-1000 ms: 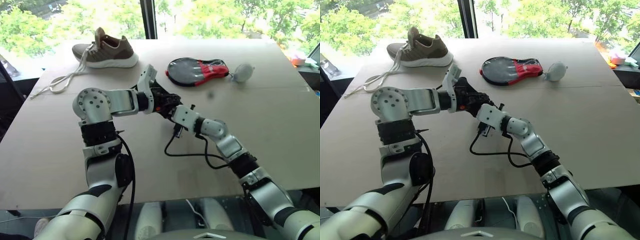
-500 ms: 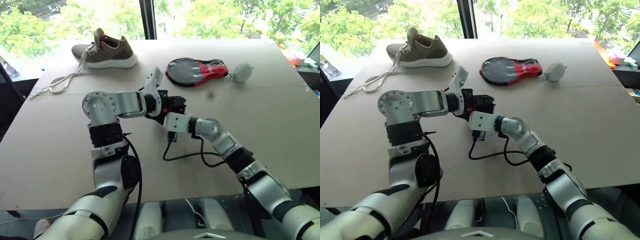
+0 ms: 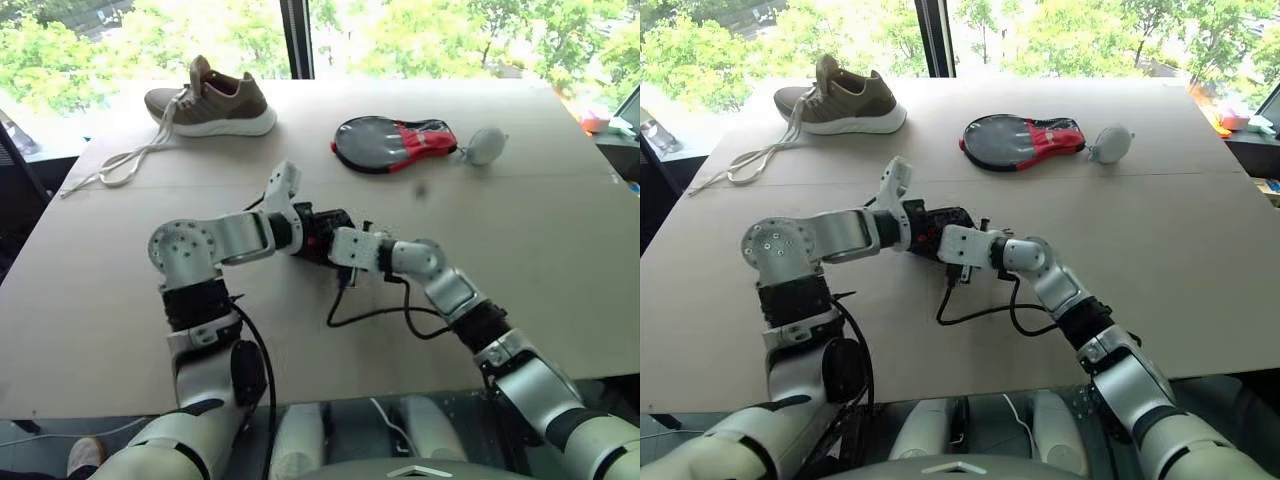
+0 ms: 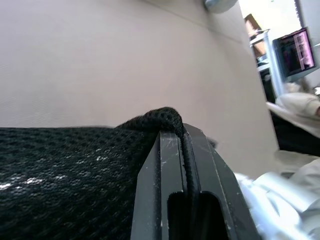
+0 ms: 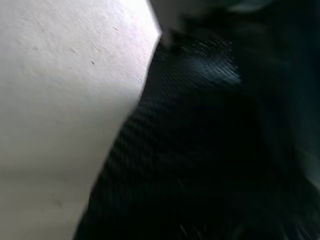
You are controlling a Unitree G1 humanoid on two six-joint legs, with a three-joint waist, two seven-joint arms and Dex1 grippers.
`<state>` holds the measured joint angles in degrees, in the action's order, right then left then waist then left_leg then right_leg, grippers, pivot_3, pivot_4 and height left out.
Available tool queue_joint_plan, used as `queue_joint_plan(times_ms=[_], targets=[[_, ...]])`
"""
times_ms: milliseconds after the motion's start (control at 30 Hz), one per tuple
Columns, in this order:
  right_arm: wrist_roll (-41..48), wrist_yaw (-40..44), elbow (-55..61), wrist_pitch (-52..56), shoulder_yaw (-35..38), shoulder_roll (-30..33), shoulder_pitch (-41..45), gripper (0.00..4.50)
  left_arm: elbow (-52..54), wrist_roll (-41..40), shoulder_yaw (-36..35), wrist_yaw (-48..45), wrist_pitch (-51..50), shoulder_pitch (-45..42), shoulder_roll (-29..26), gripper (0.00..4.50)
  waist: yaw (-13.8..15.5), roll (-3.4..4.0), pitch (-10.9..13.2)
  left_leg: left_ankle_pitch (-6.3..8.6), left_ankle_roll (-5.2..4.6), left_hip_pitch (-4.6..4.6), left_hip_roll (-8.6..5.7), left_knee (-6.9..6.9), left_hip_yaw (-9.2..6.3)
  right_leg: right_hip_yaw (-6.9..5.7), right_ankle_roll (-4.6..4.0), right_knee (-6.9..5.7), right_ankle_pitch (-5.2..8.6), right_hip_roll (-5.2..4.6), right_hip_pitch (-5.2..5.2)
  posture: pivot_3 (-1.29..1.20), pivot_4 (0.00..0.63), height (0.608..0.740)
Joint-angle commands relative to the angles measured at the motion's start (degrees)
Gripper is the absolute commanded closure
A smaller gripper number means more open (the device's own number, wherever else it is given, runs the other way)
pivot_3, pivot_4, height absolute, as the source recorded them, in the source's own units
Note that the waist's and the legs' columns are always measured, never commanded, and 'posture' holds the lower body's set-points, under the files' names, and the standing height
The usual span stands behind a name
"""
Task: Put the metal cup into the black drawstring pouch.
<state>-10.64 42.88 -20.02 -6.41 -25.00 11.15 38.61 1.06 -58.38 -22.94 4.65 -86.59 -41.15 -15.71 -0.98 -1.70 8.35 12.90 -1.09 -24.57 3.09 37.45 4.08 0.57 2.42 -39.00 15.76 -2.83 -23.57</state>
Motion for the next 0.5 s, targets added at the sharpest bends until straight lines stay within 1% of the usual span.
queue_joint_plan(times_ms=[33, 133, 200, 233, 300, 367, 500], targets=[[3.11, 3.65, 11.04, 9.07, 3.00, 3.15, -2.46, 1.65, 2.29, 3.54, 3.30, -5.63, 4.31, 2.22, -4.27, 4.50, 0.06, 0.01, 0.00, 0.00, 0.00, 0.00, 0.00, -0.01, 0.01, 0.01, 0.00, 0.01, 0.00, -0.02, 0.00, 0.00, 0.150, 0.740], [6.88, 5.17, 20.51, 18.11, 6.03, 5.50, -5.10, 1.65, 2.35, 4.60, 4.01, -9.85, 6.78, 2.65, -6.56, 4.50, 0.30, 0.01, 0.01, 0.00, -0.01, -0.08, 0.01, 0.00, -0.03, -0.04, 0.00, 0.04, 0.00, -0.04, -0.01, 0.00, 0.150, 0.740], [8.45, 4.28, 24.43, 22.43, 7.97, 6.03, -6.15, 1.65, 2.57, 4.90, 4.17, -12.32, 7.74, 2.81, -7.68, 4.50, 0.30, 0.01, 0.01, 0.00, -0.01, -0.06, 0.00, 0.00, -0.03, -0.04, 0.00, 0.04, 0.00, -0.05, -0.01, 0.00, 0.150, 0.740], [7.66, 2.99, 24.80, 23.50, 8.45, 6.39, -6.53, 1.65, 2.94, 4.30, 3.88, -13.96, 7.76, 2.82, -8.57, 4.50, 0.16, 0.01, 0.00, 0.00, -0.01, -0.06, 0.00, 0.00, -0.03, -0.04, 0.00, 0.03, 0.00, -0.04, -0.01, 0.00, 0.150, 0.740], [4.75, 0.38, 23.30, 22.94, 7.33, 6.87, -6.93, 1.65, 3.55, 3.12, 2.93, -16.38, 7.53, 2.67, -9.80, 4.50, 0.18, 0.01, 0.00, 0.00, -0.02, -0.03, -0.03, 0.00, -0.01, -0.02, 0.00, 0.02, 0.00, 0.00, -0.01, 0.00, 0.150, 0.740], [3.57, -1.35, 20.87, 22.36, 5.66, 5.49, -6.78, 1.65, 4.36, 2.35, 2.56, -18.37, 7.28, 2.55, -10.92, 4.50, 0.11, 0.01, 0.01, 0.00, -0.02, -0.04, -0.04, -0.01, -0.03, -0.03, -0.01, 0.03, 0.01, 0.02, 0.00, 0.00, 0.150, 0.740], [3.18, -6.11, 12.28, 21.55, 4.61, -0.82, -3.98, 1.65, 6.69, 1.03, 2.16, -21.21, 6.78, 2.45, -12.68, 4.50, -0.07, 0.01, 0.01, 0.00, -0.03, -0.04, -0.03, -0.01, 0.00, 0.02, -0.01, 0.04, 0.01, 0.06, -0.02, 0.00, 0.150, 0.740]])
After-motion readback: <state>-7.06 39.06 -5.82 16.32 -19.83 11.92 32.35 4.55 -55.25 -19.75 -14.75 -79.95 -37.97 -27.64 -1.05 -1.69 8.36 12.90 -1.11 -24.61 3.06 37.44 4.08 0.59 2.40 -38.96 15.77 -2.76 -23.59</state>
